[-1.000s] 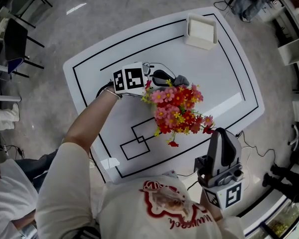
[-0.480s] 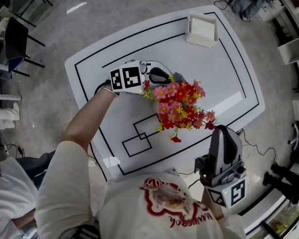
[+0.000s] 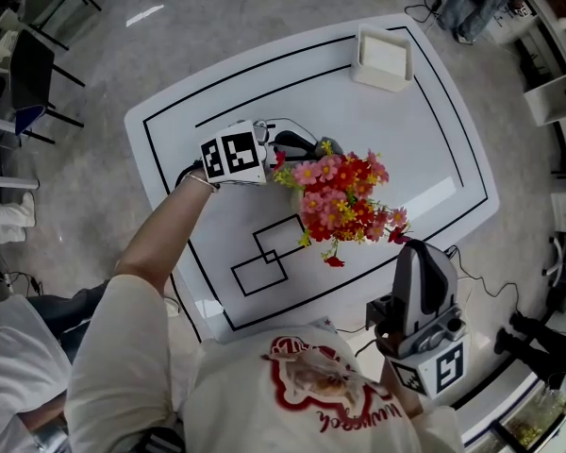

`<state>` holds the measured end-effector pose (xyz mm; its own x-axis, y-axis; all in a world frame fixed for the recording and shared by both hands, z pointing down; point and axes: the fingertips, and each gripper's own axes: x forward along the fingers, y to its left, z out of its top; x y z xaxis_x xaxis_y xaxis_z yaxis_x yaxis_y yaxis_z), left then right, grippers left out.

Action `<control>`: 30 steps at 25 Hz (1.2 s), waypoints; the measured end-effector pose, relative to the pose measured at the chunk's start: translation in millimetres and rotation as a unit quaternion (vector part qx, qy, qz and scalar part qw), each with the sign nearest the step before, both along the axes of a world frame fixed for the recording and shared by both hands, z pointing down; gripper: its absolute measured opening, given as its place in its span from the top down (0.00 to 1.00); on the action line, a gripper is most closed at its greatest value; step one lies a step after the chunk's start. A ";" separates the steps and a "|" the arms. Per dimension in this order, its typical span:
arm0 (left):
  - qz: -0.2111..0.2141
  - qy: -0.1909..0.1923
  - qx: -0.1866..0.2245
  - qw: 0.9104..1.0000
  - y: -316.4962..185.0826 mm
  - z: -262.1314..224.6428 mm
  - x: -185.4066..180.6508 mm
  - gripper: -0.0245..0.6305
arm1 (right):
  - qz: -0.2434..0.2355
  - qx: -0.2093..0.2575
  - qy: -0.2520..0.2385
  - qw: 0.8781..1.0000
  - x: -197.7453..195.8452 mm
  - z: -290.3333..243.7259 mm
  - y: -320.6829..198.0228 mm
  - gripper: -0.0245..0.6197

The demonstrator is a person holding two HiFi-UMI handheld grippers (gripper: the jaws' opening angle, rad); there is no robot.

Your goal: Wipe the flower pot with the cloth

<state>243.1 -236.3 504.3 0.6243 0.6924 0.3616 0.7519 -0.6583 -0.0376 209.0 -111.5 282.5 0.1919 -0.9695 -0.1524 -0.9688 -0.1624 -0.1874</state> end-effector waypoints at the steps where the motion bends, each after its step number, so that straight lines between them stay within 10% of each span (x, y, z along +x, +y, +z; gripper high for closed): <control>1: -0.004 -0.001 0.001 1.000 -0.9 0.5 -1.1 0.90 | -0.002 0.001 0.001 1.000 -1.2 -0.8 -0.5 0.97; 30: -0.078 -0.012 0.030 0.996 -8.6 6.2 -28.1 0.90 | -0.018 0.004 0.008 1.000 -11.8 -11.1 -1.2 0.97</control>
<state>215.0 -244.9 510.5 0.7133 0.5640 0.4160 0.6414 -0.7646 -0.0632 197.2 -112.6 271.4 0.1552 -0.9742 -0.1638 -0.9768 -0.1266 -0.1726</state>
